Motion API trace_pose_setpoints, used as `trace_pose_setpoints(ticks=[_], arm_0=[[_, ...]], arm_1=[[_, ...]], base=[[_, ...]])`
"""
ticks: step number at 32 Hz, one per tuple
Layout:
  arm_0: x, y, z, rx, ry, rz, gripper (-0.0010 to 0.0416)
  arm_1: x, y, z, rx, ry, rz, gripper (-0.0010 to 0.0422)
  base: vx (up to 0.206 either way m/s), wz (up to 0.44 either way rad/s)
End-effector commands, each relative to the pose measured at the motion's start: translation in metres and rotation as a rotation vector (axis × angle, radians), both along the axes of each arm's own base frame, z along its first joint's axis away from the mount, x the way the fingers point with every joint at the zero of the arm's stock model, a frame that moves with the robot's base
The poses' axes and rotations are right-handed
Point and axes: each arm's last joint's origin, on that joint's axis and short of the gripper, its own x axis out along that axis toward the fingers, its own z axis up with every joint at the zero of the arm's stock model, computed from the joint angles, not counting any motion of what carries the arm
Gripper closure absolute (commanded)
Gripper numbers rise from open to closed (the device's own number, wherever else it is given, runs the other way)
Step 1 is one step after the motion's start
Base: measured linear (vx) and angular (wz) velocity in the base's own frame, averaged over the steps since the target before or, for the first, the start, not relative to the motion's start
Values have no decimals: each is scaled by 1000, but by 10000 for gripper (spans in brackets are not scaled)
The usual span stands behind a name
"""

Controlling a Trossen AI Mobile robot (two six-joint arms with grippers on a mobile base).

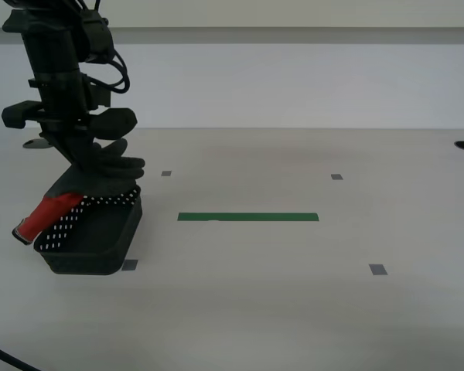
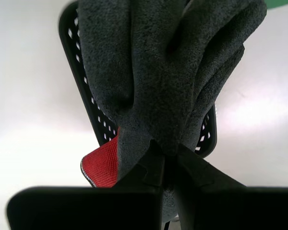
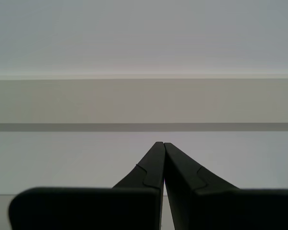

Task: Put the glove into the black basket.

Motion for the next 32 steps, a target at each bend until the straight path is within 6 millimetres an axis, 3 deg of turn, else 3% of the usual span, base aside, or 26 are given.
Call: trace_pose_setpoints(ticks=[1, 5, 9, 11, 14, 20, 32], arm_0=[[0, 0, 1, 0, -5, -1, 405], [0, 0, 1, 0, -5, -1, 405], [0, 0, 1, 0, -5, 0, 405], [0, 0, 1, 0, -5, 0, 405], [0, 0, 1, 0, -5, -1, 405], [0, 0, 1, 0, -5, -1, 405], [0, 0, 1, 0, -5, 0, 405]], arm_1=[[3, 0, 6, 1, 0, 3, 390], [8, -1, 13, 0, -3, 13, 279], [6, -1, 14, 3, 13, 13, 210], [6, -1, 14, 5, 18, 16, 196], [5, 0, 15, 6, 21, 17, 215], [5, -1, 16, 4, 16, 16, 415], [6, -1, 16, 1, 6, 14, 399]], base=[[0, 0], [0, 0], [0, 0], [0, 0], [0, 0], [0, 0], [0, 0]])
